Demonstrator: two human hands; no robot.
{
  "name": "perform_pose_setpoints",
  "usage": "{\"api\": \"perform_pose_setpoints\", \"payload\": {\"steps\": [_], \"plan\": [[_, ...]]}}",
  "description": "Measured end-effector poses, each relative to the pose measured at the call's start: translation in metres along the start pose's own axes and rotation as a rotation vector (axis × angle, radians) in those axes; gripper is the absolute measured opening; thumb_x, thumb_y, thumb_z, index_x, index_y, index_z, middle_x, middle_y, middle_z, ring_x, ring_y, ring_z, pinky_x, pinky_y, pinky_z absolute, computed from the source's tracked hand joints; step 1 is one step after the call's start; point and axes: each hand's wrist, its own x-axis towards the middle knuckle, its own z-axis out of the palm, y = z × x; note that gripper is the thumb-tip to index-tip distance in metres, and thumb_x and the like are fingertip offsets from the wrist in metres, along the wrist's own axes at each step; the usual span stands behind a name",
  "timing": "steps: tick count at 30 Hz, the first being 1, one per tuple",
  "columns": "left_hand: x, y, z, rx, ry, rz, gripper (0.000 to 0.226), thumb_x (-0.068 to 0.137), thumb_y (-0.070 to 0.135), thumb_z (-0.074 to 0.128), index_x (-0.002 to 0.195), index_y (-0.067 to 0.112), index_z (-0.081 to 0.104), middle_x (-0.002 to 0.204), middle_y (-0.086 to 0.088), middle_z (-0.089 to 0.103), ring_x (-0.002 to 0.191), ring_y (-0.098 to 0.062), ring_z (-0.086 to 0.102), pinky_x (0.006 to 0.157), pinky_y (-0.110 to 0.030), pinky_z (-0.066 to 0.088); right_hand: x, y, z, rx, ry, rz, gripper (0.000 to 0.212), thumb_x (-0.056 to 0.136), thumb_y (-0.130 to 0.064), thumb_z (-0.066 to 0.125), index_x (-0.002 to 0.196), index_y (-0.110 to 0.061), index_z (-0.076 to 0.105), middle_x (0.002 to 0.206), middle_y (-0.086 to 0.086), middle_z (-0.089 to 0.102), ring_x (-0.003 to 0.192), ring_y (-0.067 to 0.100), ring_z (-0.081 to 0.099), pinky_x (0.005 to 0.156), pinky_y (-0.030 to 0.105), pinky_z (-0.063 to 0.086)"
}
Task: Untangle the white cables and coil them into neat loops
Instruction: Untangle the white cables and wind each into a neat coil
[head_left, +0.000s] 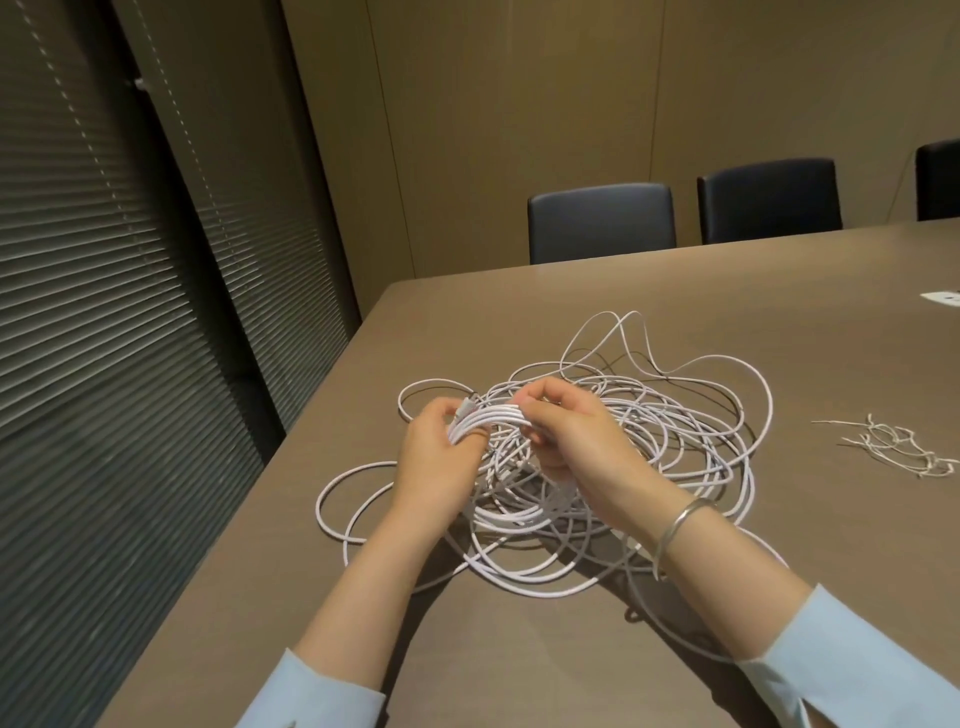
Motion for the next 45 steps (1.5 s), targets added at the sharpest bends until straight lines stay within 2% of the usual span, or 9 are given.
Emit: {"api": "perform_pose_setpoints", "payload": {"steps": [7, 10, 16, 25, 30, 34, 37, 41, 45], "plan": [[0.000, -0.003, -0.003, 0.402, -0.041, 0.151, 0.030, 0.089, 0.006, 0.043, 0.065, 0.023, 0.043, 0.090, -0.007, 0.047, 0.093, -0.025, 0.041, 0.076, -0.031, 0.030, 0.001, -0.001, 0.000, 0.065, -0.015, 0.021, 0.021, 0.095, -0.004, 0.048, 0.080, -0.013, 0.059, 0.055, 0.000, 0.045, 0.039, 0.008, 0.026, 0.039, 0.015, 0.016], [0.005, 0.002, -0.006, 0.061, -0.117, 0.003, 0.028, 0.092, 0.003, 0.046, 0.067, 0.011, 0.058, 0.063, -0.009, 0.055, 0.065, -0.022, 0.053, 0.060, -0.028, 0.038, 0.003, -0.002, -0.001, 0.199, -0.038, 0.023, 0.015, 0.097, -0.005, 0.047, 0.093, -0.004, 0.061, 0.060, 0.005, 0.053, 0.040, 0.009, 0.036, 0.038, 0.018, 0.027], [0.015, 0.008, -0.012, -0.261, -0.061, -0.273, 0.028, 0.088, 0.014, 0.063, 0.064, 0.015, 0.049, 0.050, -0.001, 0.030, 0.041, -0.014, 0.027, 0.039, -0.019, 0.022, 0.016, 0.009, -0.008, 0.394, 0.074, 0.094, 0.039, 0.103, -0.028, 0.039, 0.108, 0.000, 0.066, 0.105, 0.016, 0.068, 0.091, 0.022, 0.064, 0.078, 0.032, 0.052], [0.041, 0.054, -0.030, -0.870, -0.189, -0.531, 0.037, 0.093, 0.008, 0.051, 0.063, 0.020, 0.033, 0.042, 0.008, 0.015, 0.030, -0.005, 0.013, 0.027, -0.017, 0.010, -0.002, 0.017, 0.008, 0.114, -0.157, 0.191, 0.040, 0.084, 0.023, 0.047, 0.112, -0.001, 0.062, 0.111, 0.014, 0.068, 0.093, 0.019, 0.064, 0.082, 0.029, 0.055], [0.046, 0.077, -0.021, -1.004, -0.218, -0.558, 0.046, 0.094, 0.009, 0.050, 0.056, 0.020, 0.027, 0.042, 0.007, 0.013, 0.031, -0.006, 0.012, 0.029, -0.017, 0.009, -0.018, 0.031, 0.034, -0.139, -0.486, 0.091, 0.030, 0.078, -0.002, 0.074, 0.103, -0.018, 0.070, 0.108, 0.002, 0.073, 0.102, 0.014, 0.067, 0.089, 0.026, 0.051], [0.052, 0.079, -0.017, -1.038, -0.089, -0.535, 0.038, 0.094, 0.007, 0.052, 0.062, 0.017, 0.034, 0.044, 0.006, 0.015, 0.034, -0.007, 0.013, 0.032, -0.018, 0.014, -0.026, 0.036, 0.044, -0.204, -0.522, 0.046, 0.017, 0.085, -0.010, 0.070, 0.077, -0.024, 0.069, 0.080, -0.012, 0.071, 0.078, 0.000, 0.064, 0.078, 0.017, 0.048], [0.060, 0.072, -0.022, -1.051, 0.036, -0.509, 0.033, 0.095, 0.005, 0.050, 0.066, 0.015, 0.038, 0.042, 0.006, 0.015, 0.032, -0.007, 0.014, 0.031, -0.018, 0.016, -0.024, 0.032, 0.039, -0.077, -0.503, 0.057, 0.013, 0.084, -0.013, 0.072, 0.083, -0.025, 0.066, 0.079, -0.012, 0.068, 0.075, 0.003, 0.063, 0.071, 0.016, 0.047], [0.064, 0.064, -0.022, -1.077, 0.106, -0.523, 0.028, 0.096, 0.004, 0.049, 0.070, 0.013, 0.042, 0.041, 0.006, 0.015, 0.030, -0.007, 0.015, 0.030, -0.017, 0.018, -0.022, 0.031, 0.040, 0.067, -0.583, 0.107, 0.025, 0.089, -0.008, 0.063, 0.108, -0.023, 0.063, 0.095, -0.017, 0.070, 0.093, 0.001, 0.064, 0.094, 0.032, 0.048], [0.067, 0.059, -0.019, -1.082, 0.121, -0.544, 0.028, 0.097, 0.004, 0.048, 0.070, 0.013, 0.042, 0.041, 0.005, 0.016, 0.031, -0.007, 0.016, 0.032, -0.017, 0.019, -0.022, 0.033, 0.047, 0.169, -0.584, 0.148, 0.008, 0.086, -0.012, 0.064, 0.093, -0.016, 0.065, 0.090, 0.003, 0.070, 0.089, 0.016, 0.067, 0.089, 0.030, 0.049]]}}
